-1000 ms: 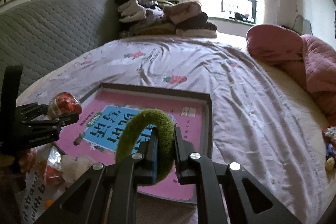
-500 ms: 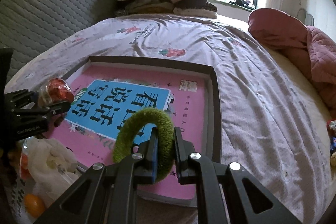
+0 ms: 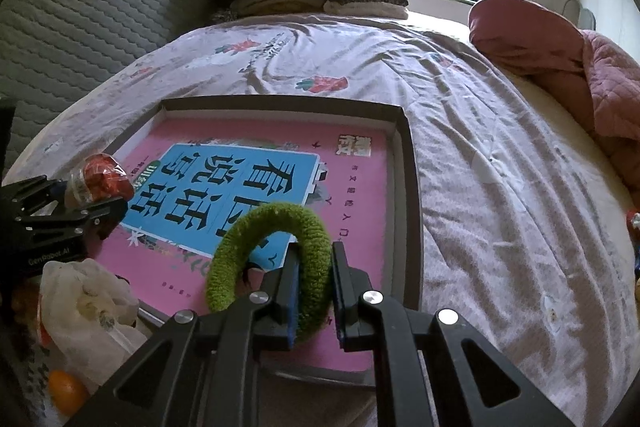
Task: Organize objects
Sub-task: 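Lower and release wrapped egg with left tool while right tool releases ring in tray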
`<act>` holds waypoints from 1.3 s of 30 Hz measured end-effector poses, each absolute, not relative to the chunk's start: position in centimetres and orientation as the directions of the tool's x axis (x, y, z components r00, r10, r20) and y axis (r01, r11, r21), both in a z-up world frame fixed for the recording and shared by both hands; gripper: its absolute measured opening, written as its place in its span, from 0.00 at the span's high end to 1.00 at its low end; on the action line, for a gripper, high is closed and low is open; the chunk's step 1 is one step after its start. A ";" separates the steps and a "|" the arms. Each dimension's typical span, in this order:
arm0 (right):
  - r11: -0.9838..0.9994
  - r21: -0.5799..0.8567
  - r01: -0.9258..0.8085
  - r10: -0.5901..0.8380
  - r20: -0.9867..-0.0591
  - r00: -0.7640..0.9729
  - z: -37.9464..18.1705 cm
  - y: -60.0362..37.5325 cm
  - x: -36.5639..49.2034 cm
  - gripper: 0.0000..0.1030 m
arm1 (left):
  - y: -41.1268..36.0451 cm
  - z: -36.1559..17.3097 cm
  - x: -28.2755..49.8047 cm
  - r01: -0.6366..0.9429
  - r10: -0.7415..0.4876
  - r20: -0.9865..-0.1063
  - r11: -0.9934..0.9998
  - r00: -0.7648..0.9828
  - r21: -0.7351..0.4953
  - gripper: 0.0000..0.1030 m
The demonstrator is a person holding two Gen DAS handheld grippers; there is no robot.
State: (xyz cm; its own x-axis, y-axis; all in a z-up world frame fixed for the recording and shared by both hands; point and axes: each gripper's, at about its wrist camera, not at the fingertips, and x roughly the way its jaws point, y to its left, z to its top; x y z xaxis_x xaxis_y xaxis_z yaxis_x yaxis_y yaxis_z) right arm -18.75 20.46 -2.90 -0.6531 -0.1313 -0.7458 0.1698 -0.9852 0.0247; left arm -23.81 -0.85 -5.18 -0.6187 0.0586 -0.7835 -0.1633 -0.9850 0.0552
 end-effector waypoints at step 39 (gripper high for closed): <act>-0.987 0.037 0.156 -0.139 -0.675 -0.724 0.6 21.0 -17.2 0.67 | -0.7 -0.9 -21.8 -0.145 0.079 -0.734 -0.989 -0.675 0.026 0.32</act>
